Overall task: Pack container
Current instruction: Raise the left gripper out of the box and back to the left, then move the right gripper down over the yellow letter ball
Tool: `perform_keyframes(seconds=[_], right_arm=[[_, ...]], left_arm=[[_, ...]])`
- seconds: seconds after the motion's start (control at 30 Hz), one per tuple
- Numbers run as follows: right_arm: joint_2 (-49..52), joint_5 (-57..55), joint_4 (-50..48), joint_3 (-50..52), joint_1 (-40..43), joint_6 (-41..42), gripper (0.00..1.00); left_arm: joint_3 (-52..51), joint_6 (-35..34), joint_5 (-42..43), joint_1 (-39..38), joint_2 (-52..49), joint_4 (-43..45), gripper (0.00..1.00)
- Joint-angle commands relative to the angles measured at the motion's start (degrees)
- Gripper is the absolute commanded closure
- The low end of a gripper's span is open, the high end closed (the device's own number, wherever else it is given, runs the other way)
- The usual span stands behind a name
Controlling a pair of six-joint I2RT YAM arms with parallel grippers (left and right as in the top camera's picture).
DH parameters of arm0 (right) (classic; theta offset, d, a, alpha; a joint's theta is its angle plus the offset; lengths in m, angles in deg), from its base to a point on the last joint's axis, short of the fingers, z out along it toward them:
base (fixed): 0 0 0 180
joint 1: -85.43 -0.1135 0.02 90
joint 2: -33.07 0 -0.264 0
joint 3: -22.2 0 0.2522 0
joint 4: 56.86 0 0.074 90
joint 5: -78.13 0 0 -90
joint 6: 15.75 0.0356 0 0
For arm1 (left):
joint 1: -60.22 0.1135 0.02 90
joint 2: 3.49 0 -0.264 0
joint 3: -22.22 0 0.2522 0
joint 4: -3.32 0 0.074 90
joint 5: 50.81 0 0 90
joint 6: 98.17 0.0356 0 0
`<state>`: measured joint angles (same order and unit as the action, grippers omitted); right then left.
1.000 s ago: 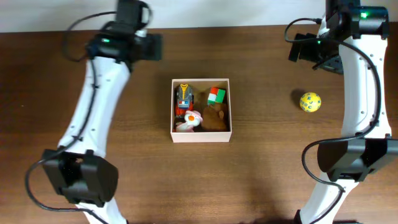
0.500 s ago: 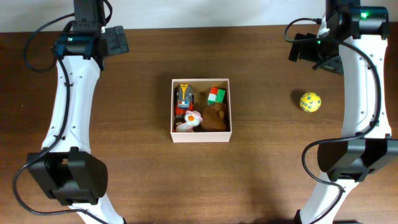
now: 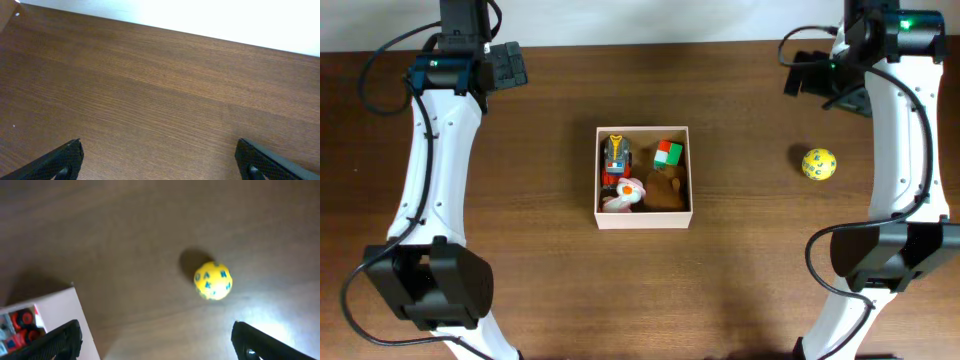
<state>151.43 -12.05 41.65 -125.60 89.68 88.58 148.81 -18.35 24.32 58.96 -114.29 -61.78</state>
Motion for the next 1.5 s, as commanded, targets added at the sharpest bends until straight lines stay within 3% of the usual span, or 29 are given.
perform_keyframes(seconds=[0.0,0.27,0.63,0.8,1.47], right_arm=[[-0.02,0.24,-1.03,-0.87,-0.04,-0.37,0.01],[0.00,-8.50,0.31,-0.87,1.92,-0.59,0.01],[2.73,-7.52,0.76,0.92,7.45,-8.39,0.01],[6.91,-1.44,0.63,2.21,8.96,-12.48,0.01],[18.08,-1.77,-2.10,2.27,9.38,-15.61,0.01]], left_arm=[[0.37,-0.70,-0.57,0.04,0.22,-0.13,0.01],[0.37,-0.70,-0.57,0.04,0.22,-0.13,0.01],[0.37,-0.70,-0.57,0.04,0.22,-0.13,0.01],[0.37,-0.70,-0.57,0.04,0.22,-0.13,0.01],[0.37,-0.70,-0.57,0.04,0.22,-0.13,0.01]])
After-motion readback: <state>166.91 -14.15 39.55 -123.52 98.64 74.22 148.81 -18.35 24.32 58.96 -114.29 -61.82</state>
